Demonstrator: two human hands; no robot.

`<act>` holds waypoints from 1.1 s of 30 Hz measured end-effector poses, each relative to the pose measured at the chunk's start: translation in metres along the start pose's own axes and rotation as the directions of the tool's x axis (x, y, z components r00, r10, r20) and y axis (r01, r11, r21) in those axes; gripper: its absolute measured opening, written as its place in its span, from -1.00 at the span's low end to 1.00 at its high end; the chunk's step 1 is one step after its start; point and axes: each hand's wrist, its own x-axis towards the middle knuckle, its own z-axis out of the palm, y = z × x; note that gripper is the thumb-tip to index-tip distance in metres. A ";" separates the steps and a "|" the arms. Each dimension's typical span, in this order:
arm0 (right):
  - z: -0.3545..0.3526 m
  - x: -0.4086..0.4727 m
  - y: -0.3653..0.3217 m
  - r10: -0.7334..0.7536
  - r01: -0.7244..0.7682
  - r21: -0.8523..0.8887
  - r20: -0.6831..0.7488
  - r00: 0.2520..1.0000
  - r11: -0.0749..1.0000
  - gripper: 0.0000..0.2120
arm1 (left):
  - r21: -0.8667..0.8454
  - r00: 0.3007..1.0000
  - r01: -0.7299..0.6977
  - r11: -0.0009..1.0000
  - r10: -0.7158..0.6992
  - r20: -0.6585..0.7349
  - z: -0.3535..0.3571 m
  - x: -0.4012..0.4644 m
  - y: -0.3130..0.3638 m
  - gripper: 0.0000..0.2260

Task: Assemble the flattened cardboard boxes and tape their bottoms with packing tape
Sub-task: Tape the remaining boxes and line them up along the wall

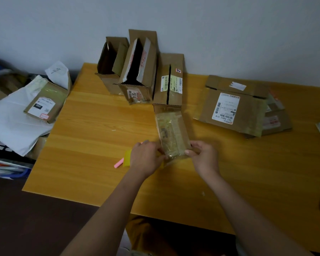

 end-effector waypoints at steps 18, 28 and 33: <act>0.003 0.013 0.017 -0.329 0.334 -0.076 0.075 0.942 0.940 -0.65 | -0.011 0.999 -0.026 1.000 0.026 -0.021 -0.012 -0.031 -0.029 -0.51; 0.001 0.016 0.020 -0.366 0.369 -0.035 0.073 0.928 0.929 -0.77 | 0.256 0.991 0.067 0.964 -0.095 0.097 -0.012 -0.026 -0.017 -0.53; 0.005 0.012 0.023 -0.469 0.471 -0.145 0.050 0.882 0.870 -0.81 | 0.092 0.988 0.102 0.991 -0.112 0.108 -0.013 -0.026 -0.022 -0.47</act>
